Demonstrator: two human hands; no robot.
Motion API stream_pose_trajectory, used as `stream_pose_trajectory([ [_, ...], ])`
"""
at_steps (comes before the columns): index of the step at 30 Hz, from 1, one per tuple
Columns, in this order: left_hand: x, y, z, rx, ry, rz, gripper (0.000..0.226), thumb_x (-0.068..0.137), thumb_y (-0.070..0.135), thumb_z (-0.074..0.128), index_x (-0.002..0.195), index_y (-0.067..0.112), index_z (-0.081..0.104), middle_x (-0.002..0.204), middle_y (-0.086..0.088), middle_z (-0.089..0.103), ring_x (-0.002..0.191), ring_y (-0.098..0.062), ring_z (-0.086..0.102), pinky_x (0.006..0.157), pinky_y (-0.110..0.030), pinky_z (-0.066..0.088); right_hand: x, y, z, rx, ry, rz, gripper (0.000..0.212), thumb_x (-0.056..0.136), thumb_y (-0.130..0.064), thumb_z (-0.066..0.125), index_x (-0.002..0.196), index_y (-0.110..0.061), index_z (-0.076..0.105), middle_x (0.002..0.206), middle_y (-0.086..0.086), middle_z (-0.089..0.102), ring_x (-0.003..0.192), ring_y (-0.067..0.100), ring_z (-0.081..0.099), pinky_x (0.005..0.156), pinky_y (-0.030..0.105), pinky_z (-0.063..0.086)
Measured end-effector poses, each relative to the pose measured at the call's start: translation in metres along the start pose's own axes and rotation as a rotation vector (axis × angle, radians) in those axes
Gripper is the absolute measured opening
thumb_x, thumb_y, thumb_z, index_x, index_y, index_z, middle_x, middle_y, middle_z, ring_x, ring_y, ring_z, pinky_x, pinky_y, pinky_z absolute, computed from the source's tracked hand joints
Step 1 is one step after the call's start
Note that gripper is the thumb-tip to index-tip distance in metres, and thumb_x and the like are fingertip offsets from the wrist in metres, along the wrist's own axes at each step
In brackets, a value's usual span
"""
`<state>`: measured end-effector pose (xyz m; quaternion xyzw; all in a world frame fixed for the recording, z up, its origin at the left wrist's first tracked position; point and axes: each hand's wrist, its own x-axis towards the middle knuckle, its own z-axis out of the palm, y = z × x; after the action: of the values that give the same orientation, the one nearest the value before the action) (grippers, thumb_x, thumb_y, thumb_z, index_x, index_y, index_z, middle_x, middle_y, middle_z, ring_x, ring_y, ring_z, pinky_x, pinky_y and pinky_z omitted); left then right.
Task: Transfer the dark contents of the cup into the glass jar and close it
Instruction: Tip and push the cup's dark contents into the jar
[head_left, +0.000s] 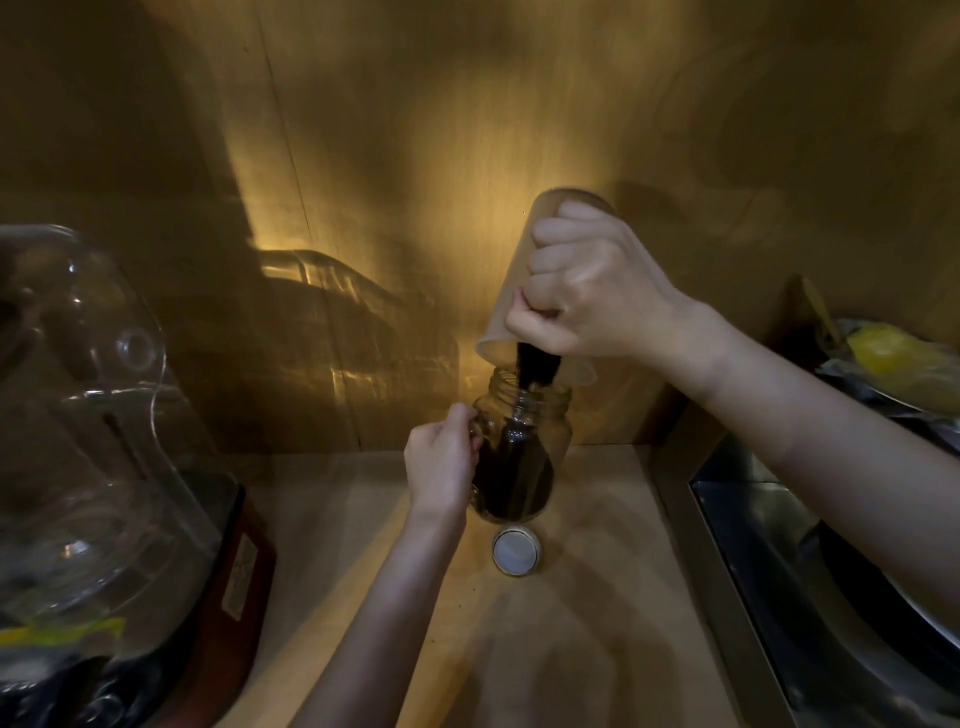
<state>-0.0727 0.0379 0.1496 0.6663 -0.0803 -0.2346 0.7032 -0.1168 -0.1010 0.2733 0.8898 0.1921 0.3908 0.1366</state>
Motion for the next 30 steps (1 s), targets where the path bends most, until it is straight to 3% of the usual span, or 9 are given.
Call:
stream_pose_trajectory([
  [7, 0.0006, 0.0011, -0.0002, -0.004, 0.004, -0.004, 0.046, 0.082, 0.021, 0.050, 0.037, 0.019, 0.040, 0.030, 0.009, 0.034, 0.036, -0.010, 0.030, 0.047, -0.029, 0.026, -0.0010, -0.0012, 0.0000, 0.005, -0.002, 0.002, 0.038, 0.076, -0.001, 0.060, 0.038, -0.002, 0.057, 0.034, 0.010, 0.050, 0.041, 0.023, 0.045, 0.049, 0.034, 0.042],
  [18, -0.0021, 0.0036, -0.0017, -0.018, -0.025, -0.025, 0.043, 0.084, 0.022, 0.049, 0.042, 0.017, 0.043, 0.032, 0.009, 0.037, 0.041, -0.011, 0.033, 0.049, -0.027, 0.028, 0.0013, 0.0001, 0.0016, 0.006, 0.003, -0.023, 0.039, 0.075, 0.000, 0.060, 0.037, -0.003, 0.054, 0.032, 0.009, 0.045, 0.040, 0.022, 0.042, 0.046, 0.033, 0.038],
  [30, 0.0007, 0.0036, -0.0025, -0.007, -0.041, -0.032, 0.042, 0.084, 0.021, 0.048, 0.043, 0.016, 0.042, 0.030, 0.009, 0.035, 0.034, -0.005, 0.030, 0.037, -0.017, 0.027, -0.0002, -0.0036, 0.0041, -0.045, 0.002, -0.073, 0.038, 0.076, -0.003, 0.060, 0.038, -0.004, 0.056, 0.034, 0.009, 0.047, 0.041, 0.023, 0.045, 0.047, 0.031, 0.038],
])
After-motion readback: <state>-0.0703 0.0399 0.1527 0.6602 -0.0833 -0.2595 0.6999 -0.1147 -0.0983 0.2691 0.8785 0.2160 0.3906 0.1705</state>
